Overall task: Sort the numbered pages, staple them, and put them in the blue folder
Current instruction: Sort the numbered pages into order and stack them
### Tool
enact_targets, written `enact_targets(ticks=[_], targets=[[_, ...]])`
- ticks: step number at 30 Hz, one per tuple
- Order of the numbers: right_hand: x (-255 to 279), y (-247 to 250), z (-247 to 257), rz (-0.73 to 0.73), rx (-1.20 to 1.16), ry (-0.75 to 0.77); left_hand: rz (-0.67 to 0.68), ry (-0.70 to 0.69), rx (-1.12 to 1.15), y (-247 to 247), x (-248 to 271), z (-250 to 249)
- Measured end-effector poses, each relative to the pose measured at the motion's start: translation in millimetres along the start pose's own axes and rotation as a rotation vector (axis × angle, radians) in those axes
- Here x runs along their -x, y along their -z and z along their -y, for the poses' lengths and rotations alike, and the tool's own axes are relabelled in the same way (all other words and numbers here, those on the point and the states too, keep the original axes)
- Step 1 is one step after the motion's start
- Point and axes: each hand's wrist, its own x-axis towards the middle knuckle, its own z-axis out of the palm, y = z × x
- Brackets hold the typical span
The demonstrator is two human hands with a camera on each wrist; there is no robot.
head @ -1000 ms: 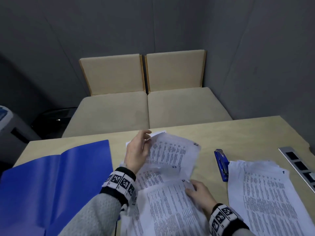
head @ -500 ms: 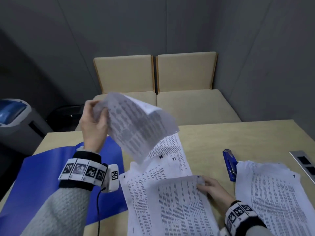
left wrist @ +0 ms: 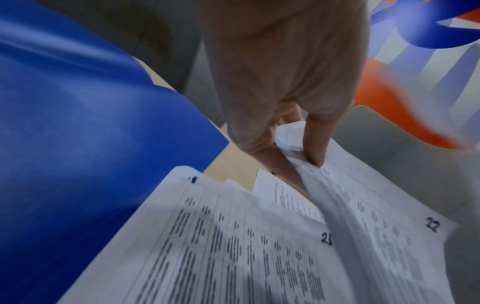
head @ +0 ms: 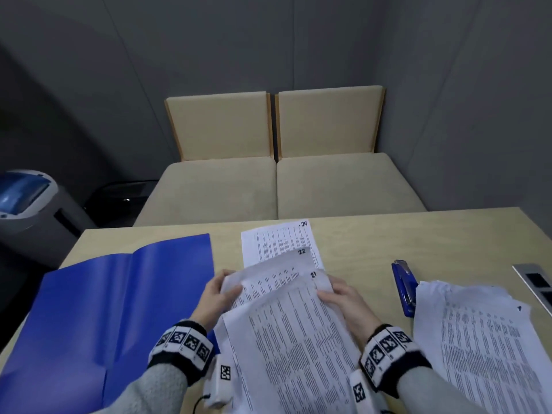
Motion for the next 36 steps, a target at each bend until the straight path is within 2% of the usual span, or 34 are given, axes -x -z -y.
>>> enact_targets(ticks=[5,6,8,10,12,14,20,22,24,26,30,33,36], targets=[[-7,-2,-15,-0.117,0.130,-0.014,0.111,0.117,-0.016,-13,-1,16],[-8,1,-19,-0.113,0.154,-0.014,0.080,0.102,-0.073,-17,-2,15],[-4,7,-27,-0.087,0.190,-0.005,-0.092,0.025,-0.294,-23,-11,15],[1,15,-36,-0.093,0.209,0.004,-0.256,-0.083,-0.664,-24,-25,19],[6,23,-44,-0.098,0.233,0.018,-0.200,-0.093,-0.932,-23,-39,24],[10,28,-47,-0.100,0.238,0.022,-0.090,-0.016,-1.042,-20,-52,28],[16,31,-45,-0.148,0.257,0.015,0.080,0.098,-1.120,-13,-68,19],[16,32,-42,-0.155,0.235,0.027,0.149,0.087,-1.106,-11,-67,11],[14,34,-43,-0.149,0.273,0.021,0.139,-0.006,-1.007,-10,-60,2],[7,37,-49,-0.155,0.362,0.003,0.080,-0.155,-0.929,-10,-48,-7],[-5,45,-65,-0.187,0.479,-0.038,0.003,-0.611,-1.158,-14,-18,-24],[-16,57,-82,-0.197,0.513,-0.061,-0.120,-0.780,-1.233,-16,0,-40],[1,44,-57,-0.160,0.460,-0.073,-0.297,-0.886,-1.173,-11,12,-69]])
